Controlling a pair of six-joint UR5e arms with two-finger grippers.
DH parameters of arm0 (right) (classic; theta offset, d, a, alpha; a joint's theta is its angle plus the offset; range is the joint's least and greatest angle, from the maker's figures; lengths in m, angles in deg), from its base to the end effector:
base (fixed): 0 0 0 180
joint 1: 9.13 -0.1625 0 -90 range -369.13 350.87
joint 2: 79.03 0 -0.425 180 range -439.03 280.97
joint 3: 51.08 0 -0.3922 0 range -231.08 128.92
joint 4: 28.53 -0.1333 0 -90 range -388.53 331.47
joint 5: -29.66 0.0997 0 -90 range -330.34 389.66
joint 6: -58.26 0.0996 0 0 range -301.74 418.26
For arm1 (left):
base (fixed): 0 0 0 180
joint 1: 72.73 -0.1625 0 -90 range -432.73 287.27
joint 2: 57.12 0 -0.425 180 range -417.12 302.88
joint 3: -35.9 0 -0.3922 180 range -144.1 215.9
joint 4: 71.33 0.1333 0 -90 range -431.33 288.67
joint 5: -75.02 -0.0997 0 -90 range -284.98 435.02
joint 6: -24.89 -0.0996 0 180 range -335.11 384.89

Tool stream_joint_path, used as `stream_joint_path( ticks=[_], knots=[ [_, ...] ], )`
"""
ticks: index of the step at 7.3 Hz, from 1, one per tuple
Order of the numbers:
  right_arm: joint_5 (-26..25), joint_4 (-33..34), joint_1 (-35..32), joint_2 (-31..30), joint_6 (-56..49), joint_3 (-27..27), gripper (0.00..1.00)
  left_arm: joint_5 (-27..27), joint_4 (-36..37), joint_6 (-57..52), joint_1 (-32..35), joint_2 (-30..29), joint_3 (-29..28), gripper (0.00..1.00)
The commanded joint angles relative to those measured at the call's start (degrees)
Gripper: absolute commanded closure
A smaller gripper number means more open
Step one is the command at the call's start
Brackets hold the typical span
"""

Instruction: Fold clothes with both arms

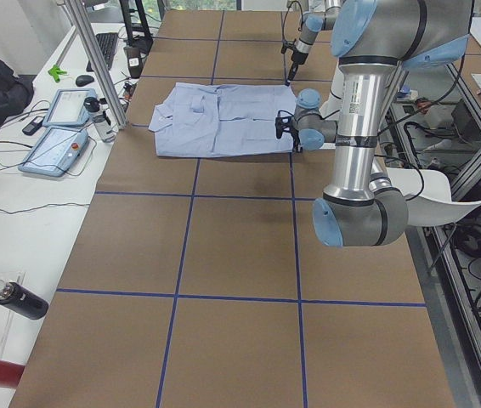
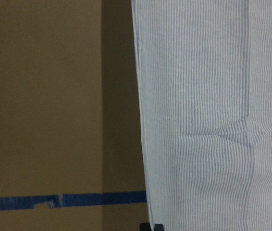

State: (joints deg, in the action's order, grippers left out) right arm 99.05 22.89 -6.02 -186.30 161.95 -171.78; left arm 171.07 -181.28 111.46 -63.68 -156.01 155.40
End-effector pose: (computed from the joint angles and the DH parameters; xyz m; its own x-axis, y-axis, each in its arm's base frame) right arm -0.3987 -0.1469 0.4561 0.5436 0.1923 0.8170 -0.3653 0.9306 0.0240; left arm 0.4841 -0.2015 0.3060 0.5215 -0.0228 -0.8530 0.0367 0.9993 -0.0043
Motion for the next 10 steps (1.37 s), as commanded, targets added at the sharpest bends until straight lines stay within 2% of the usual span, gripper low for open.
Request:
stream_joint_path(
  ticks=[1, 2, 3, 4, 5, 6, 7, 9, 10],
  knots=[
    [-0.8, 0.0, 0.8, 0.1, 1.2, 0.0, 0.87, 0.2, 2.4, 0.0, 0.0, 0.0, 2.0, 1.0],
    [-1.0, 0.0, 1.1, 0.1, 1.2, 0.0, 0.88, 0.2, 2.5, 0.0, 0.0, 0.0, 2.1, 1.0],
    [-1.0, 0.0, 1.1, 0.3, 1.2, -0.2, 1.0, 0.2, 2.5, 0.0, 0.0, 0.0, 2.1, 1.0],
    [-0.8, 0.0, 1.0, 0.3, 1.2, -1.1, 1.0, 0.4, 2.5, -0.1, 0.0, 0.0, 2.1, 1.0],
    [-0.1, 0.3, 0.4, -0.2, 0.8, -5.4, 1.0, 0.7, 2.5, -0.8, 0.1, 0.3, 2.7, 1.0],
    [2.2, 3.4, -0.9, -0.8, 0.5, -9.6, 1.0, 2.9, 2.5, -1.0, 0.6, 0.4, 3.6, 1.0],
    [6.0, 7.3, -1.9, -1.4, 0.5, -15.0, 1.0, 7.1, 2.5, -2.3, 1.0, 0.8, 7.1, 1.0],
    [14.0, 17.0, -1.8, -2.3, 0.5, -28.6, 1.0, 14.4, 4.1, -2.5, 1.3, 5.6, 18.2, 1.0],
    [20.1, 21.5, -2.5, -2.1, 0.5, -35.1, 1.0, 18.4, 8.1, -2.4, 1.3, 6.5, 25.1, 1.0]
  ],
)
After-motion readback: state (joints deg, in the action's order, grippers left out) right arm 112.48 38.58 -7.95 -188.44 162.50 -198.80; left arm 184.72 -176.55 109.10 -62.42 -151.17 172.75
